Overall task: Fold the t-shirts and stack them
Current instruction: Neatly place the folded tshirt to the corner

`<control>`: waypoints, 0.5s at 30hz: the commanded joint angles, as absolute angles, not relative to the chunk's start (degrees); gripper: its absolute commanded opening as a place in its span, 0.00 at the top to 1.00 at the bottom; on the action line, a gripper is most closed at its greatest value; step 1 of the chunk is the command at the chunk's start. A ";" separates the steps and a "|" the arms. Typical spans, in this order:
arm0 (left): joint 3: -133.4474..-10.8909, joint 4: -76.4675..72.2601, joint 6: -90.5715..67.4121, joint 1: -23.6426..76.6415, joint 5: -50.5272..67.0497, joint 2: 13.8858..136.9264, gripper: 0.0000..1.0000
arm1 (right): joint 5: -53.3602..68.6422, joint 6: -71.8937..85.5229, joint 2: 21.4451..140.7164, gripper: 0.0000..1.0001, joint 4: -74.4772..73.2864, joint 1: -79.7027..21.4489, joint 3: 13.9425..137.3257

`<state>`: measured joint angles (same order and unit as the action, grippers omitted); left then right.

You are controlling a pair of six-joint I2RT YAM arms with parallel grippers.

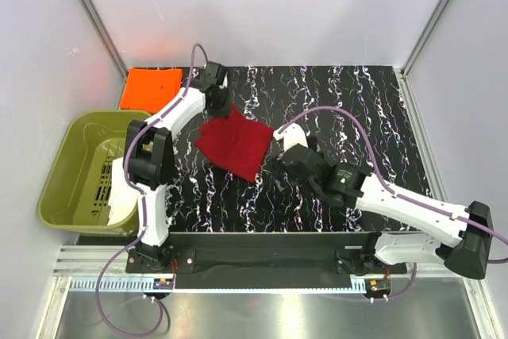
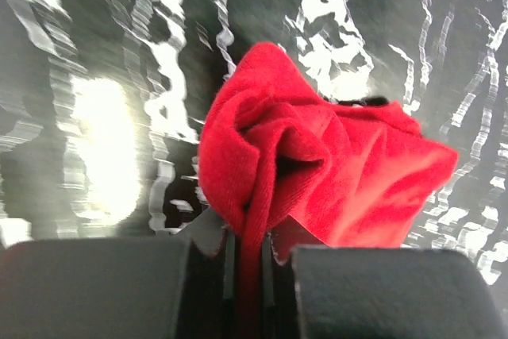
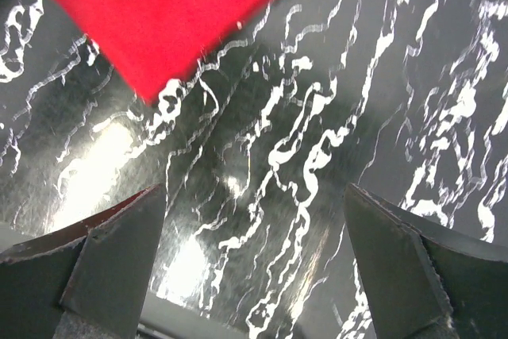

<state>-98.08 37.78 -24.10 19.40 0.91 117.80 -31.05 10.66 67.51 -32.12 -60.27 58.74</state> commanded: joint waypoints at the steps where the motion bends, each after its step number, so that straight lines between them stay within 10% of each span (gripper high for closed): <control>1: -106.33 40.08 -12.33 18.72 -9.57 117.23 1.00 | -32.35 17.75 65.31 0.00 -35.25 -60.20 56.43; 15: -127.09 39.47 8.33 12.40 -17.93 126.30 1.00 | -33.75 17.31 65.39 0.00 -36.74 -60.12 55.99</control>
<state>-123.04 41.12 0.75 13.72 -14.55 125.80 -31.07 16.32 64.97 -37.65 -60.27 54.65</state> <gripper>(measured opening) 0.101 0.994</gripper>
